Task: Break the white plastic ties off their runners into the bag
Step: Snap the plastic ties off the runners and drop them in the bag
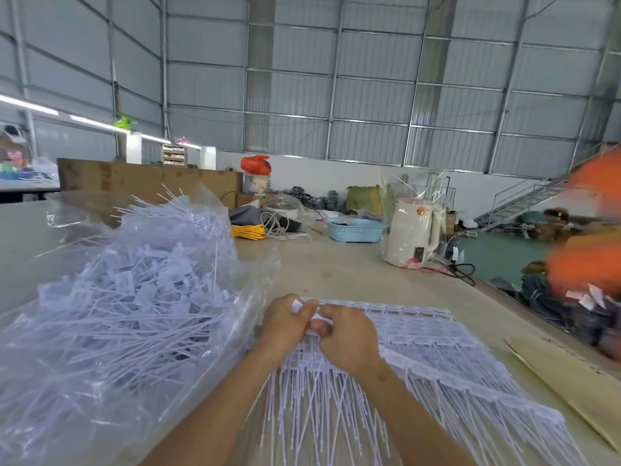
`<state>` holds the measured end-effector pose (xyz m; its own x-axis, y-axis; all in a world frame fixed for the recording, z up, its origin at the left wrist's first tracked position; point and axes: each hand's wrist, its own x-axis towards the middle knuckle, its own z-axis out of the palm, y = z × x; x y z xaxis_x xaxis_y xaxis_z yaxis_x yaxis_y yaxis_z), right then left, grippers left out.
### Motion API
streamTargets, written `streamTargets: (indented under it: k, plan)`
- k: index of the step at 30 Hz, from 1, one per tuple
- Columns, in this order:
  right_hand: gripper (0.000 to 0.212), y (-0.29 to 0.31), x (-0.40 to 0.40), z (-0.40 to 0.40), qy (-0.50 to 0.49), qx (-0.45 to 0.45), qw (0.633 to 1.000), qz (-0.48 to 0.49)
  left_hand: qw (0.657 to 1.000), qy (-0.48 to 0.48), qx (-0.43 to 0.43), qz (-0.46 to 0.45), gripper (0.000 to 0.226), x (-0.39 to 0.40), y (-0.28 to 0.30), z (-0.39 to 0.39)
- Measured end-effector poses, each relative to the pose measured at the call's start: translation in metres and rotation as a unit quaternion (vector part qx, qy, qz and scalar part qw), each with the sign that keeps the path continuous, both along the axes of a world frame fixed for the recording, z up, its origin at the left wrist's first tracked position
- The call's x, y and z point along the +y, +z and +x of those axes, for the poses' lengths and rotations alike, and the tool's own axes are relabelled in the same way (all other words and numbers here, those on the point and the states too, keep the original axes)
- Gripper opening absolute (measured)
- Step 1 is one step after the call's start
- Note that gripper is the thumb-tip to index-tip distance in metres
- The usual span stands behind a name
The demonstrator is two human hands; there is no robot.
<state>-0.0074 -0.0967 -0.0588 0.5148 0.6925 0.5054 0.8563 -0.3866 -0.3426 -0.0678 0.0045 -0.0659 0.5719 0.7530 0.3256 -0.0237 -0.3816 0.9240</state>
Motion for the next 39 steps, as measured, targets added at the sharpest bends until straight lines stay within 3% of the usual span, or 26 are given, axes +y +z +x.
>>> streamTargets:
  k: [3, 5, 6, 8, 11, 14, 15, 17, 20, 22, 25, 27, 29, 32, 35, 39]
  plan:
    - [0.016, 0.007, -0.006, -0.015, -0.015, -0.2, 0.98, -0.006, 0.995, 0.044, 0.066, 0.056, 0.041, 0.002, -0.004, -0.003]
    - [0.011, 0.016, -0.011, -0.025, 0.056, -0.256, 0.96, 0.099, 0.993, 0.063, 0.095, 0.028, 0.034, 0.011, -0.004, -0.008]
    - [0.015, 0.02, -0.013, -0.031, 0.104, -0.234, 0.956, 0.145, 0.995, 0.042, 0.084, -0.018, 0.033, 0.015, -0.004, -0.01]
    - [0.033, 0.029, -0.015, -0.037, 0.157, -0.099, 0.965, 0.187, 0.995, -0.028, 0.053, -0.073, 0.034, 0.02, -0.001, -0.011]
    - [0.027, 0.029, -0.02, -0.022, 0.178, 0.092, 0.961, 0.19, 0.99, -0.096, -0.037, -0.1, 0.023, 0.001, 0.002, -0.007]
    - [0.005, 0.021, -0.024, -0.008, 0.148, 0.152, 0.955, 0.206, 0.958, -0.212, -0.074, -0.181, 0.027, -0.019, 0.004, 0.0]
    - [0.002, 0.019, -0.025, -0.005, 0.129, 0.163, 0.954, 0.217, 0.94, -0.249, -0.069, -0.221, 0.04, -0.022, 0.006, 0.001]
    - [0.003, 0.016, -0.023, -0.001, 0.094, 0.175, 0.952, 0.234, 0.912, -0.302, -0.061, -0.272, 0.069, -0.019, 0.009, 0.0]
    - [0.013, 0.013, -0.023, 0.002, 0.092, 0.176, 0.956, 0.217, 0.9, -0.36, -0.026, -0.245, 0.068, -0.017, 0.007, -0.005]
    - [0.022, 0.011, -0.024, 0.004, 0.116, 0.194, 0.956, 0.188, 0.913, -0.35, -0.003, -0.209, 0.055, -0.018, 0.006, -0.006]
    - [0.033, 0.011, -0.028, 0.009, 0.123, 0.295, 0.931, 0.176, 0.935, -0.274, -0.034, -0.22, 0.037, -0.015, 0.002, -0.002]
    - [0.033, 0.012, -0.031, 0.015, 0.098, 0.303, 0.938, 0.139, 0.94, -0.227, -0.061, -0.246, 0.025, -0.012, 0.0, 0.0]
    - [0.028, 0.009, -0.033, 0.017, 0.102, 0.327, 0.936, 0.076, 0.943, -0.201, -0.072, -0.256, 0.027, -0.01, -0.001, 0.0]
    - [0.032, 0.004, -0.032, 0.018, 0.095, 0.272, 0.957, 0.004, 0.955, -0.201, -0.032, -0.216, 0.033, -0.007, -0.004, 0.001]
    - [0.034, 0.003, -0.032, 0.019, 0.09, 0.226, 0.97, 0.019, 0.963, -0.219, 0.0, -0.159, 0.041, -0.01, -0.005, 0.0]
    - [0.032, 0.001, -0.031, 0.019, 0.097, 0.222, 0.97, 0.03, 0.978, -0.168, 0.003, -0.125, 0.037, -0.014, -0.007, 0.001]
